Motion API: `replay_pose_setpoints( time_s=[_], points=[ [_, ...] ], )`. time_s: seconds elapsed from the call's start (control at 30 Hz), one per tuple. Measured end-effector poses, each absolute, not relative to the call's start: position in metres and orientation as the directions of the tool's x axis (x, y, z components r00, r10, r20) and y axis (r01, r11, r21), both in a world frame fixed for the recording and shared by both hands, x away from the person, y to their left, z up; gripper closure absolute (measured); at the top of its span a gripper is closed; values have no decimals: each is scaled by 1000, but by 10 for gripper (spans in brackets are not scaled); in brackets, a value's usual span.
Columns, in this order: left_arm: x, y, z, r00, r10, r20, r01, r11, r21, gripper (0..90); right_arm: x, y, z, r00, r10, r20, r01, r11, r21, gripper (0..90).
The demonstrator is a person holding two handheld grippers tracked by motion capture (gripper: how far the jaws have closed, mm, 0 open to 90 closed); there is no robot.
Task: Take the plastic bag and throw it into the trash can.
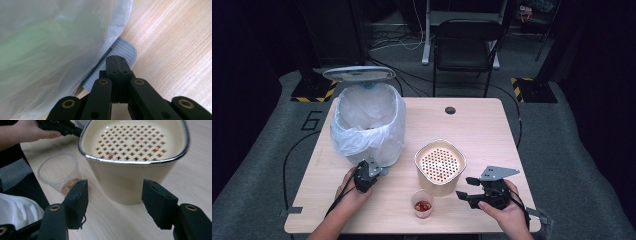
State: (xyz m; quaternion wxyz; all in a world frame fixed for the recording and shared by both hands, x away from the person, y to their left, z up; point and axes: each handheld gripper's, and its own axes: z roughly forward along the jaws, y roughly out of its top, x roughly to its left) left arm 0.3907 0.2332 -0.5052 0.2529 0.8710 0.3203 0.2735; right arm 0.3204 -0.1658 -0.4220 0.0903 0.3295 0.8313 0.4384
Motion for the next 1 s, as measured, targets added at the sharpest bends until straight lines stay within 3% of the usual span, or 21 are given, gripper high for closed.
replay_pose_setpoints(
  time_s=[0.47, 0.73, 1.0],
  points=[
    [391, 234, -505, 649, 696, 307, 419, -664, 619, 900, 317, -134, -448, -827, 535, 171, 447, 443, 777, 340],
    [391, 234, -506, 649, 696, 307, 418, -664, 620, 900, 311, -118, -451, -855, 496, 154, 412, 466, 783, 245],
    [391, 233, -505, 646, 696, 314, 419, -667, 617, 900, 307, -104, -454, -860, 484, 160, 408, 466, 785, 221]
  ],
)
